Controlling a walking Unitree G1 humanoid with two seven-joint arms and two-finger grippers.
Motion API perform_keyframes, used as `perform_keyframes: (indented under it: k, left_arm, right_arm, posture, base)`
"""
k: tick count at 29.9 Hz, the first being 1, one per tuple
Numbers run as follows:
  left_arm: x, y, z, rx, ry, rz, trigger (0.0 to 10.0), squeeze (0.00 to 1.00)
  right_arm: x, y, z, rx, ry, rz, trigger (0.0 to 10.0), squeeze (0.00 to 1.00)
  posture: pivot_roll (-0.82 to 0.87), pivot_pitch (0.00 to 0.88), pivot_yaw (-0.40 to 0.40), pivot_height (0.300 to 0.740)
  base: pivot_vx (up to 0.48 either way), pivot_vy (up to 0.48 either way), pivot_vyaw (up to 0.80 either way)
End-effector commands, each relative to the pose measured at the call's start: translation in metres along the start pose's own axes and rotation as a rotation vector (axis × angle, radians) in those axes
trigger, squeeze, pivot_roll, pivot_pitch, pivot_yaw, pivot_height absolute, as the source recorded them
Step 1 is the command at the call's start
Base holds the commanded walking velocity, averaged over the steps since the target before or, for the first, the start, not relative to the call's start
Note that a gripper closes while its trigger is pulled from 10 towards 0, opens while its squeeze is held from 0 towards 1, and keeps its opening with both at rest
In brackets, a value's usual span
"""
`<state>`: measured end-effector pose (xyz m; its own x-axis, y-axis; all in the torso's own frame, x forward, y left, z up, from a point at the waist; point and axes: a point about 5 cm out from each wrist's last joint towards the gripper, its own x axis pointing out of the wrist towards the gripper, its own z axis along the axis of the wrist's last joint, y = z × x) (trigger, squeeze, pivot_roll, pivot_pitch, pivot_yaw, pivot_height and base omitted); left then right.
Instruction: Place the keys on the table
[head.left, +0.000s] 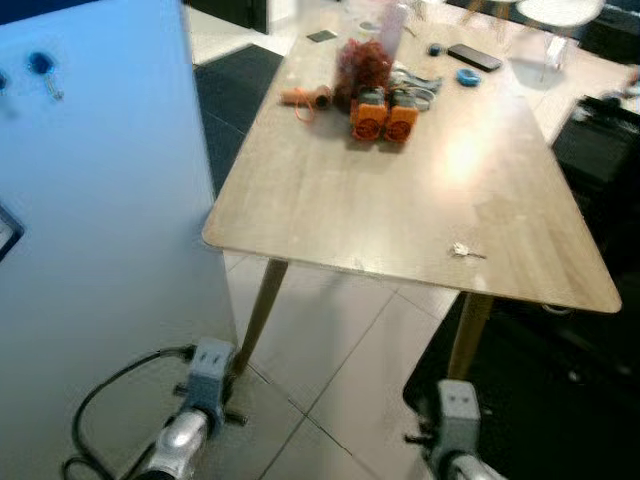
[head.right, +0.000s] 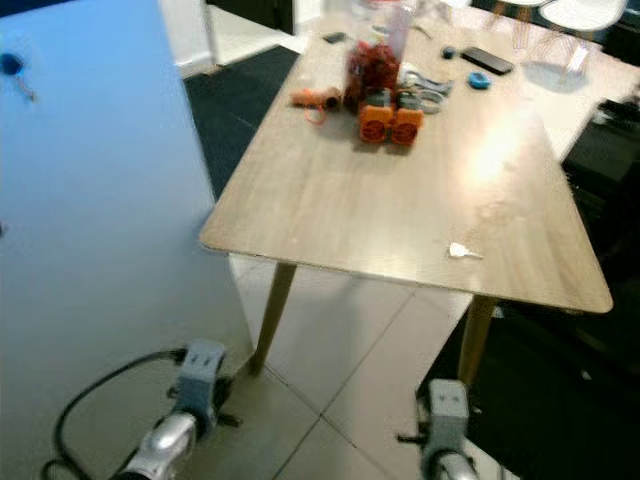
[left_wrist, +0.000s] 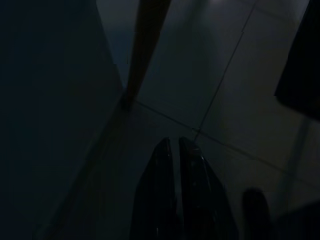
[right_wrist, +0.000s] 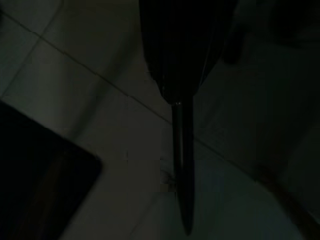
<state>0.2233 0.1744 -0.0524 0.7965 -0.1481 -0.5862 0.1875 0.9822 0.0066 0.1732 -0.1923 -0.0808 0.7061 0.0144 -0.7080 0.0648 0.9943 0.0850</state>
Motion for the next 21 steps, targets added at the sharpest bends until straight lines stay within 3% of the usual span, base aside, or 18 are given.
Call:
perform_keyframes:
  k: [1, 21]
  left_arm:
    - [-0.0008, -0.0037, -0.003, -0.005, 0.006, -0.009, 10.0, 0.0]
    - [-0.0036, -0.0011, -0.0057, 0.001, -0.001, -0.012, 10.0, 0.0]
  right_arm:
    - [-0.0021, -0.0055, -0.0039, -0.002, 0.016, -0.018, 10.0, 0.0]
    - [-0.0021, -0.0038, -0.0048, -0.015, 0.021, -0.01, 10.0, 0.0]
  posture:
    - [0.05, 0.059, -0.028, 0.74]
    - [0.06, 0.06, -0.029, 0.74]
  base:
    - [0.0, 0.0, 0.0]
    - [0.0, 0.0, 0.0]
